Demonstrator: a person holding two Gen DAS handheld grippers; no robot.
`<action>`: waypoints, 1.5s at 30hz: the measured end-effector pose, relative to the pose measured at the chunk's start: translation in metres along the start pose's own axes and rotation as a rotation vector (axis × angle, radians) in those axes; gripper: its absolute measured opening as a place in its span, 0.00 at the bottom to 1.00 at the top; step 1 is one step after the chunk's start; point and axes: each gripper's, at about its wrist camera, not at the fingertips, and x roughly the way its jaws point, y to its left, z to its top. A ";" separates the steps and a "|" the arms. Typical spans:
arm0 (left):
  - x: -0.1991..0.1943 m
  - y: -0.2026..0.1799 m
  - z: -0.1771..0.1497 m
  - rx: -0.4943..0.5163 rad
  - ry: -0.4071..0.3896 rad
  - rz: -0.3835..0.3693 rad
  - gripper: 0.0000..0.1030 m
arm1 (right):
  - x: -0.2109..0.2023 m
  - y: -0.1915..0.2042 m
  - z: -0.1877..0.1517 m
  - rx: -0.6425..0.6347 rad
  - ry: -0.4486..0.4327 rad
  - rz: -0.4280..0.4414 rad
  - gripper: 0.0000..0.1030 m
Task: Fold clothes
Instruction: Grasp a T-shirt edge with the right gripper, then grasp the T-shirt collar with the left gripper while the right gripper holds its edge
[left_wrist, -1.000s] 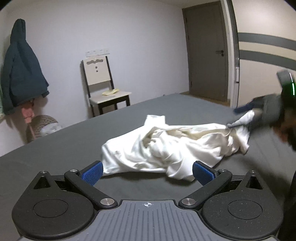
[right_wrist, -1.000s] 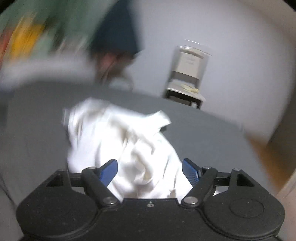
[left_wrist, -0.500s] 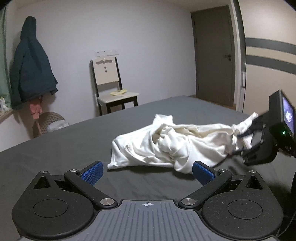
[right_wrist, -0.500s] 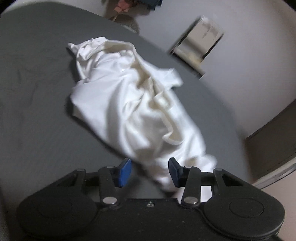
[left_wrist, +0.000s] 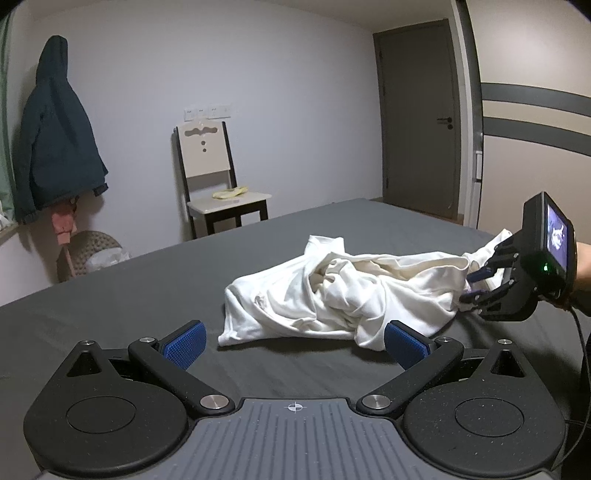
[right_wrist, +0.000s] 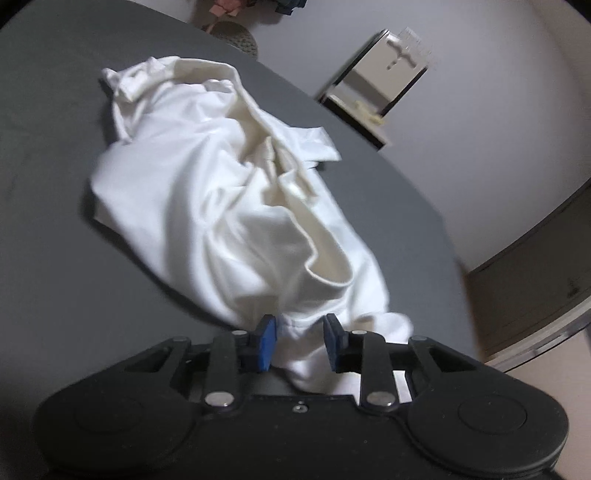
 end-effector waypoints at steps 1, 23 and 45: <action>0.001 0.001 0.000 -0.001 0.000 -0.003 1.00 | 0.000 0.000 0.000 0.002 -0.003 -0.003 0.27; -0.009 -0.020 0.005 0.102 -0.051 0.019 1.00 | -0.117 -0.010 0.020 0.018 -0.536 -0.540 0.06; 0.018 -0.104 0.020 0.907 -0.158 -0.167 1.00 | -0.268 0.033 -0.110 -0.205 -0.429 -0.281 0.06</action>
